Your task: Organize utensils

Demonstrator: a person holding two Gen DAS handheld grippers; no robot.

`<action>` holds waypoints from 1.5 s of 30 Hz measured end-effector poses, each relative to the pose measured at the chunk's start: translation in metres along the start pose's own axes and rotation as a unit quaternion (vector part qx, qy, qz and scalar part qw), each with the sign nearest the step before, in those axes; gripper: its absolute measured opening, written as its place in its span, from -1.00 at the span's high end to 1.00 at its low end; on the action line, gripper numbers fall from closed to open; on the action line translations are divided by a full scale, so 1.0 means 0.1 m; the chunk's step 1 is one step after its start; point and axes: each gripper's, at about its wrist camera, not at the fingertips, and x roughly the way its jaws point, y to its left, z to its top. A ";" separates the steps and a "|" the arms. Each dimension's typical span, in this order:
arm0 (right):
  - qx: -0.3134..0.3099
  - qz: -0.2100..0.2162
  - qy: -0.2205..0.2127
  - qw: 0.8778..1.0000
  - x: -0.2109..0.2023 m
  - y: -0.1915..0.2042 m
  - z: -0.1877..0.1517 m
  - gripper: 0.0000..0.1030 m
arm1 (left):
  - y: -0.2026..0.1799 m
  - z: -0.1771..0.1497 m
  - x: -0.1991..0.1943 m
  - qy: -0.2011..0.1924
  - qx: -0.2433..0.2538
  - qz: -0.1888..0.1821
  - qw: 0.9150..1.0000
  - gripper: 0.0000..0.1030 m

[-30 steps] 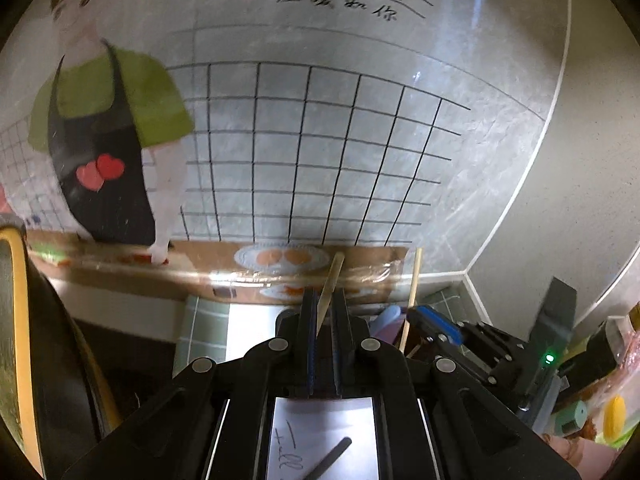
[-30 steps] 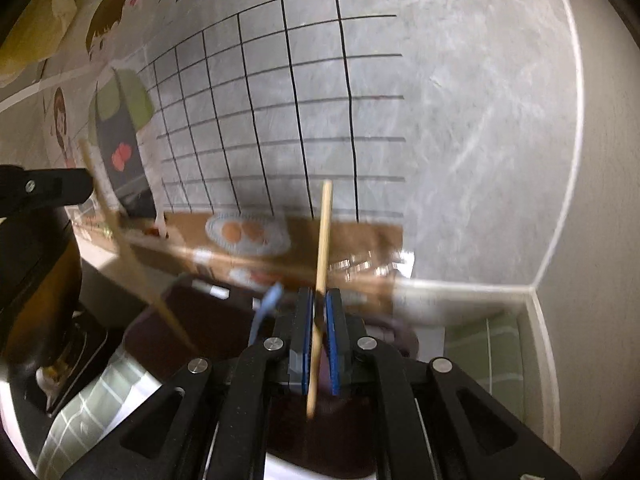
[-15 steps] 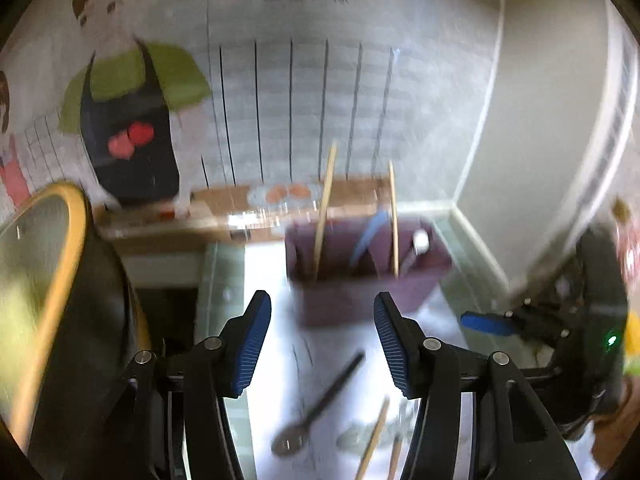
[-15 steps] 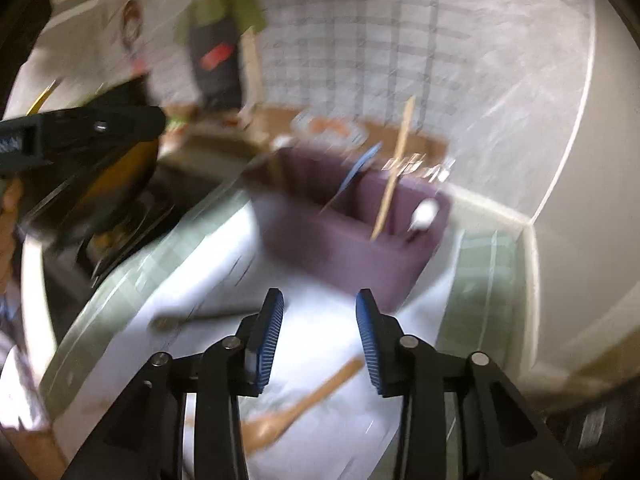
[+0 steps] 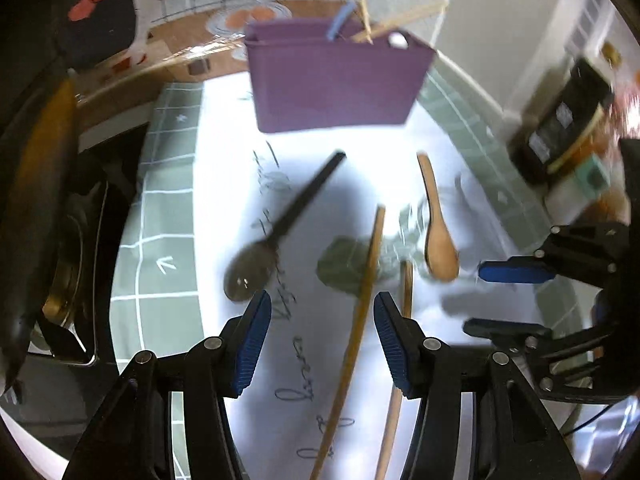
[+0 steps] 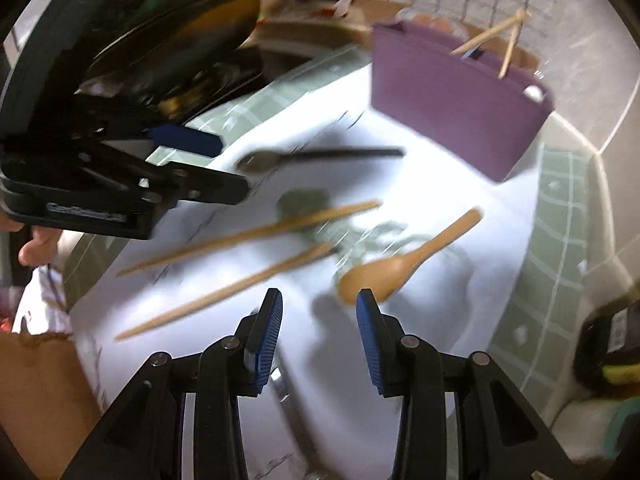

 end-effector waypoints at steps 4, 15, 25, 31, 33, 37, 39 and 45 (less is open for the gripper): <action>-0.007 0.023 0.016 1.000 -0.03 0.12 -0.20 0.30 | -0.08 -0.03 0.05 0.013 0.010 0.000 1.000 -0.06; -0.016 -0.014 0.054 0.998 0.10 0.12 -0.49 0.54 | -0.17 -0.04 0.14 0.030 0.028 0.005 0.999 -0.06; 0.036 -0.053 0.034 0.997 0.00 -0.16 -0.45 0.80 | -0.21 0.03 0.21 0.041 0.025 -0.054 0.997 -0.06; 0.067 -0.054 0.024 0.996 -0.06 -0.29 -0.50 0.80 | -0.30 0.18 0.31 0.054 0.041 -0.061 0.996 0.13; 0.074 -0.054 0.023 0.996 -0.07 -0.30 -0.53 0.80 | -0.35 0.23 0.35 0.061 0.054 -0.053 0.995 0.29; 0.082 -0.051 0.024 0.995 -0.06 -0.31 -0.58 0.80 | -0.37 0.32 0.40 0.066 0.054 -0.040 0.996 0.34; 0.086 -0.050 0.024 0.995 -0.07 -0.31 -0.61 0.80 | -0.34 0.36 0.43 0.068 0.045 -0.023 0.996 0.34; 0.099 -0.053 0.022 0.993 -0.09 -0.36 -0.67 0.80 | -0.40 0.42 0.53 0.084 0.058 -0.001 0.995 0.34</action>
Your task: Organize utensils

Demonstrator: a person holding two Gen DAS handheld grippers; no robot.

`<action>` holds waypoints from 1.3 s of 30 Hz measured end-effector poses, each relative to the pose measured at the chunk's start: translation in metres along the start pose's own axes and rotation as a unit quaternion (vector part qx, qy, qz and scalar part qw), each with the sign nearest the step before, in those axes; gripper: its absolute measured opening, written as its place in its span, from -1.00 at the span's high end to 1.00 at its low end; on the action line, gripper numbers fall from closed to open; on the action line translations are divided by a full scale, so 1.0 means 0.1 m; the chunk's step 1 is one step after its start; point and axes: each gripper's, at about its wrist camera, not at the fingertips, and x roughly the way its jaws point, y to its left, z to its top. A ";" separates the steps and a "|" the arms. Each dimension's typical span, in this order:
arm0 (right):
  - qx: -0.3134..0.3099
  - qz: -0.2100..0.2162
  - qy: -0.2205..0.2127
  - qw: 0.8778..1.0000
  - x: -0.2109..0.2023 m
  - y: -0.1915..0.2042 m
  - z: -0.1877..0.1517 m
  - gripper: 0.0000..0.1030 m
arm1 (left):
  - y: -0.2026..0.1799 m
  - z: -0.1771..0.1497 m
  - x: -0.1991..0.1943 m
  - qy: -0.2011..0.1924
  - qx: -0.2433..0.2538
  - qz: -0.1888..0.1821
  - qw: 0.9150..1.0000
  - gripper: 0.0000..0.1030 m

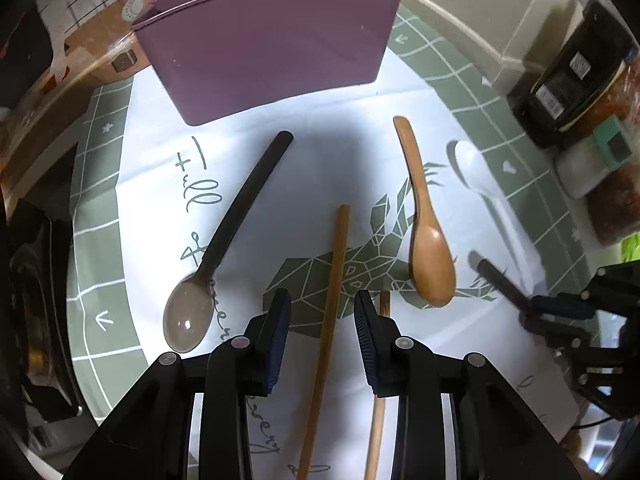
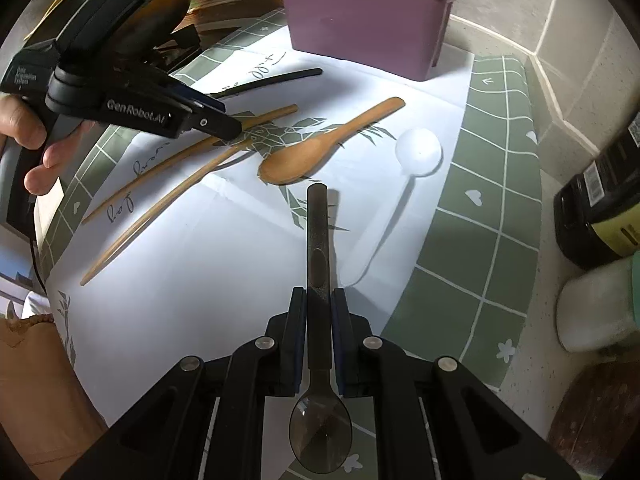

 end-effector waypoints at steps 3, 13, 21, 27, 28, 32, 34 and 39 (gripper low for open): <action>0.004 -0.002 -0.002 1.000 -0.02 -0.02 -0.01 0.80 | -0.04 0.03 0.06 0.007 0.000 0.010 1.000 0.34; 0.017 -0.005 -0.017 1.000 -0.08 -0.07 0.03 0.80 | -0.11 0.07 0.15 0.016 -0.004 0.007 1.000 0.35; 0.016 -0.005 -0.032 0.999 -0.16 -0.02 0.08 0.80 | -0.09 -0.01 0.14 0.009 -0.008 -0.005 1.000 0.77; 0.019 0.004 -0.042 0.999 -0.18 0.03 0.17 0.80 | 0.03 -0.16 0.02 -0.020 -0.024 -0.021 0.999 0.87; 0.017 0.005 -0.043 0.999 -0.18 0.04 0.19 0.80 | 0.08 -0.20 -0.02 -0.028 -0.031 -0.025 0.999 0.87; 0.009 0.010 -0.051 0.999 -0.17 0.11 0.30 0.80 | 0.26 -0.31 -0.25 -0.065 -0.058 -0.038 0.995 0.87; 0.006 0.010 -0.055 0.998 -0.16 0.15 0.36 0.80 | 0.32 -0.37 -0.39 -0.082 -0.070 -0.040 0.993 0.87; -0.002 0.013 -0.057 0.998 -0.12 0.25 0.53 0.80 | 0.45 -0.47 -0.70 -0.118 -0.097 -0.032 0.988 0.87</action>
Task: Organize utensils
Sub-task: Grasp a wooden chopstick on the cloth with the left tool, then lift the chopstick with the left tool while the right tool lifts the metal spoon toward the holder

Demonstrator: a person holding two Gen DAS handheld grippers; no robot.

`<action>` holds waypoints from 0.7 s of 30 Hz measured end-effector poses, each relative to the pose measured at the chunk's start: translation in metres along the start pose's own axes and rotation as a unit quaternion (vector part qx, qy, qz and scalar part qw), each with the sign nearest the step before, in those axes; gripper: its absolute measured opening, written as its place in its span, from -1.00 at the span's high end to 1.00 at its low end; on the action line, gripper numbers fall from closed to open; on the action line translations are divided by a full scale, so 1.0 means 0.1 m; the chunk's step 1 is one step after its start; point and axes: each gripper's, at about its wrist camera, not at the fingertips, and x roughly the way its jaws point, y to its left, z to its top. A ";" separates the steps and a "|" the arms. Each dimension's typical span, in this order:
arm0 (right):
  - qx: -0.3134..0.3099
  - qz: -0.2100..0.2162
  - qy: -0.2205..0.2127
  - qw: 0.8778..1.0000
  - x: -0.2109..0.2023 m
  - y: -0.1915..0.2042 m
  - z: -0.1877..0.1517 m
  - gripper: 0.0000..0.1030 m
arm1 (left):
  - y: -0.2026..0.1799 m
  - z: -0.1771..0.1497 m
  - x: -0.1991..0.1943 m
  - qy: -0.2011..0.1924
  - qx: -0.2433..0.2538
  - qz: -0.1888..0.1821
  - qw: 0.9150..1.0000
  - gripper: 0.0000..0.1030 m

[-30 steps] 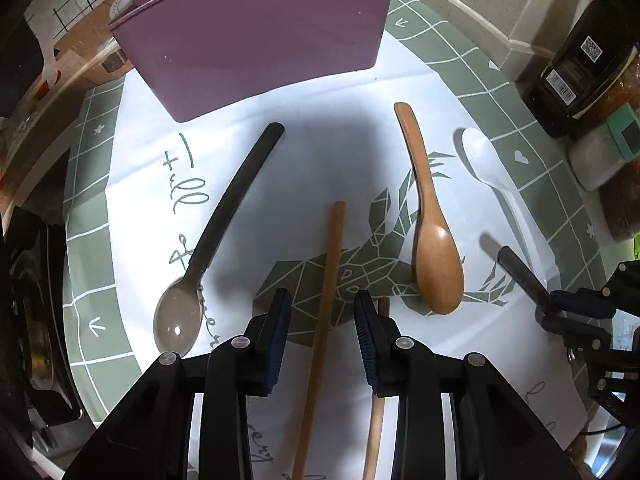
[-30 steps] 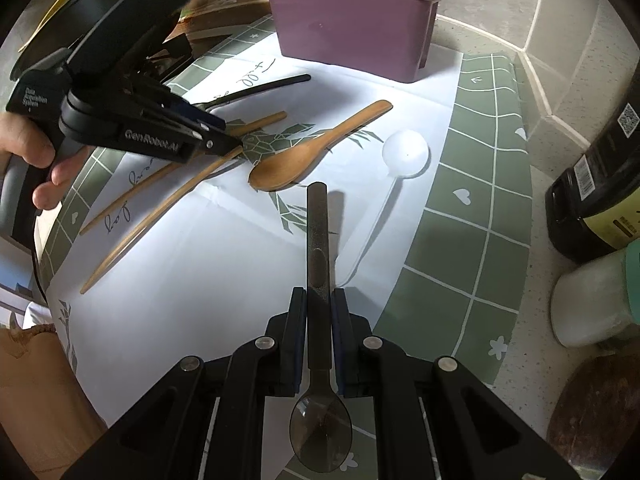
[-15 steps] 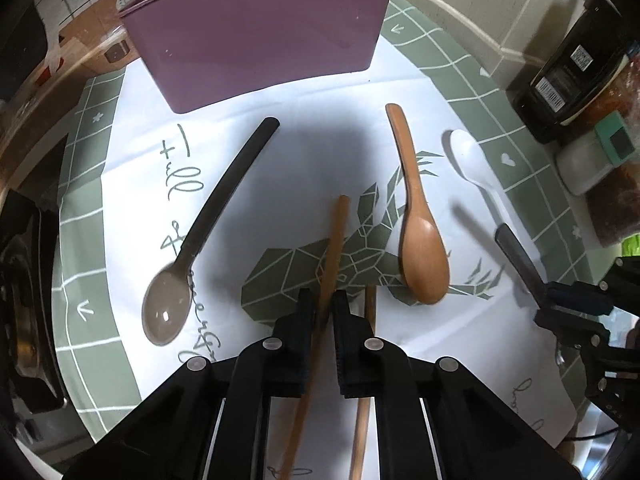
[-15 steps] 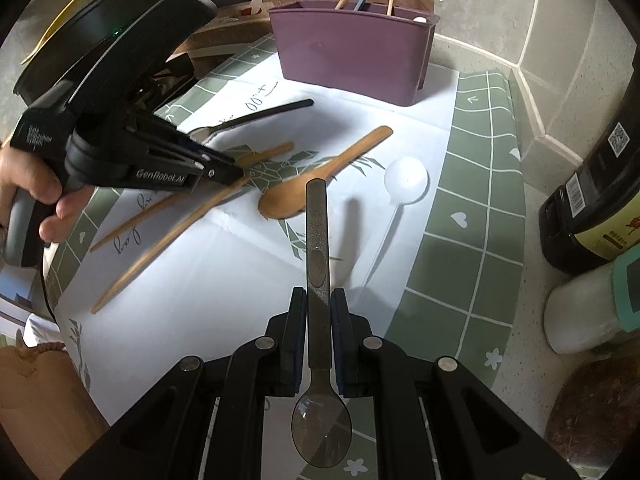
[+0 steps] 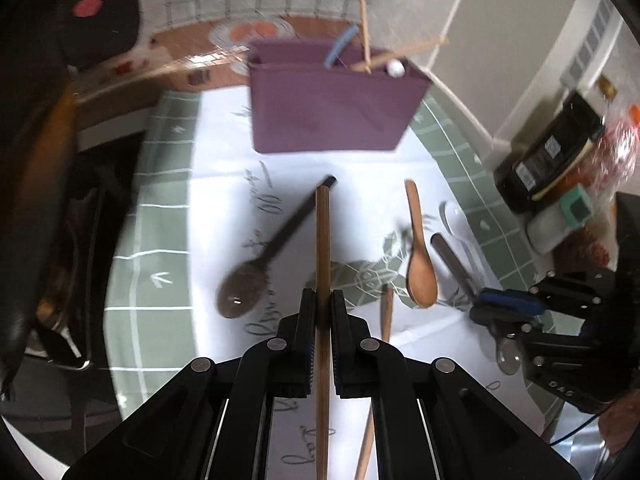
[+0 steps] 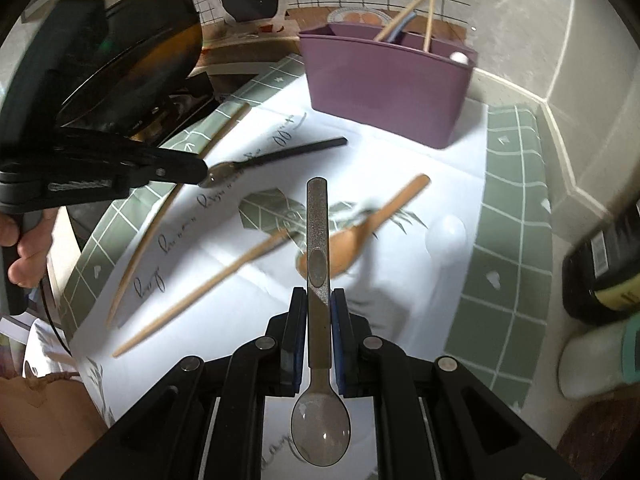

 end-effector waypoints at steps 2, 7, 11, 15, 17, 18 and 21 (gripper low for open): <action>-0.001 0.000 0.002 1.000 0.02 0.03 0.04 0.80 | 0.00 0.01 -0.11 -0.017 -0.005 0.011 1.000 0.87; 0.003 -0.006 -0.010 1.000 -0.02 0.05 0.15 0.80 | 0.04 0.05 -0.37 -0.061 -0.013 0.019 0.998 0.87; 0.011 -0.016 -0.033 0.999 -0.14 0.05 0.29 0.80 | -0.01 0.15 -0.58 -0.093 -0.005 0.021 0.995 0.87; 0.021 -0.031 -0.075 0.996 -0.41 0.01 0.47 0.80 | -0.09 0.27 -0.78 -0.122 0.005 0.015 0.992 0.87; 0.022 -0.040 -0.101 0.994 -0.58 0.01 0.59 0.80 | -0.14 0.35 -0.86 -0.134 0.008 0.010 0.991 0.87; 0.021 -0.044 -0.113 0.992 -0.67 0.00 0.65 0.80 | -0.17 0.41 -0.92 -0.143 0.010 0.007 0.990 0.87; 0.020 -0.062 -0.150 0.986 -0.93 -0.01 0.84 0.80 | -0.24 0.58 -1.08 -0.169 0.012 0.002 0.986 0.87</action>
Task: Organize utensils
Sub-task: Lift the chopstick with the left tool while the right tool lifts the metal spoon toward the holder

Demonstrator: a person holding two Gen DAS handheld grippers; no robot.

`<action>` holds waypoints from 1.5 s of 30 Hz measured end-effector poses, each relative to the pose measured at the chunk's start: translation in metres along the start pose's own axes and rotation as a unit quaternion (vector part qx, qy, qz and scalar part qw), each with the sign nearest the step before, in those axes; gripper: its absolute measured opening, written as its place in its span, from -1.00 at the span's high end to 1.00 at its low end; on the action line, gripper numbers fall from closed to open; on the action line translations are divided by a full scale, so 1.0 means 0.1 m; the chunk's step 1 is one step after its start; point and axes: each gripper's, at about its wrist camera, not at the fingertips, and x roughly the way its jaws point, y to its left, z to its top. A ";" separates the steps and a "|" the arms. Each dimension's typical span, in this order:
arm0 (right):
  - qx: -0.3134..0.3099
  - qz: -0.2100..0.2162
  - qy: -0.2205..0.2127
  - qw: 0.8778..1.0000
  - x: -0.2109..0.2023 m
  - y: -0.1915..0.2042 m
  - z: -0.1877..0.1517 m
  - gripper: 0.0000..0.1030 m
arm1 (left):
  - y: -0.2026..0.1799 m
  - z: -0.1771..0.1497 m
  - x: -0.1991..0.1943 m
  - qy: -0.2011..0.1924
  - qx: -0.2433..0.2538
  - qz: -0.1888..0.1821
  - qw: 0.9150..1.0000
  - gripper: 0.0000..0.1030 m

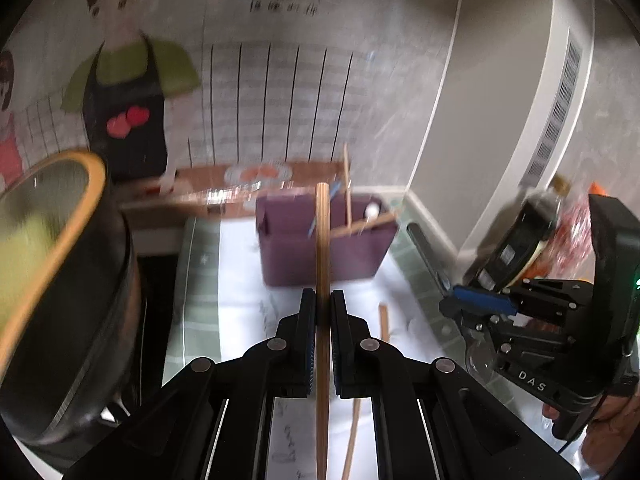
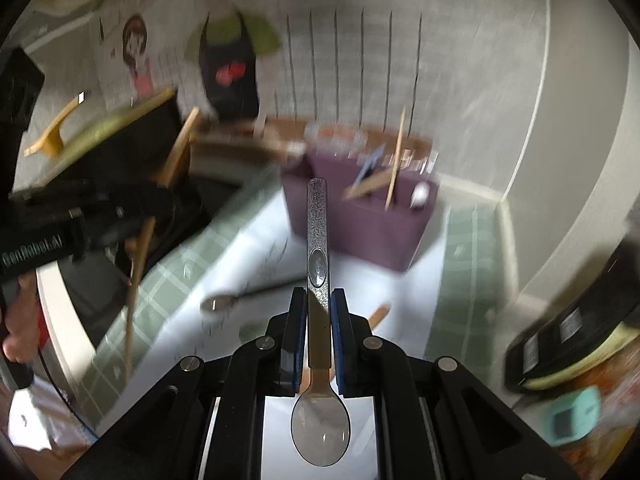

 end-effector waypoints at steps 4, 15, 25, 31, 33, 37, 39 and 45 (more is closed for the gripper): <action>-0.010 -0.023 -0.044 0.999 -0.22 -0.03 0.31 0.80 | -0.08 0.30 -0.12 -0.034 0.006 -0.003 0.999 0.87; -0.021 -0.066 -0.157 0.985 -0.75 -0.13 1.15 0.80 | -0.32 1.14 -0.47 -0.126 0.032 -0.016 0.991 0.87; -0.004 -0.074 -0.229 0.971 -0.81 -0.36 1.71 0.80 | -0.32 1.71 -0.50 -0.174 0.033 -0.030 0.984 0.87; 0.021 -0.053 -0.224 0.973 -0.34 -0.54 1.71 0.80 | -0.20 1.78 -0.12 -0.168 0.022 -0.001 0.986 0.87; 0.031 -0.047 -0.213 0.975 -0.08 -0.61 1.66 0.80 | -0.13 1.76 0.09 -0.150 0.018 0.004 0.989 0.87; 0.065 -0.029 -0.195 0.978 0.40 -0.79 1.51 0.80 | 0.00 1.68 0.47 -0.125 0.007 0.021 0.992 0.87; 0.075 -0.022 -0.180 0.981 0.63 -0.86 1.45 0.80 | 0.06 1.63 0.64 -0.112 0.001 0.028 0.993 0.87; 0.084 -0.030 -0.150 0.985 1.21 -0.98 1.22 0.80 | 0.24 1.51 1.08 -0.084 -0.025 0.043 0.995 0.87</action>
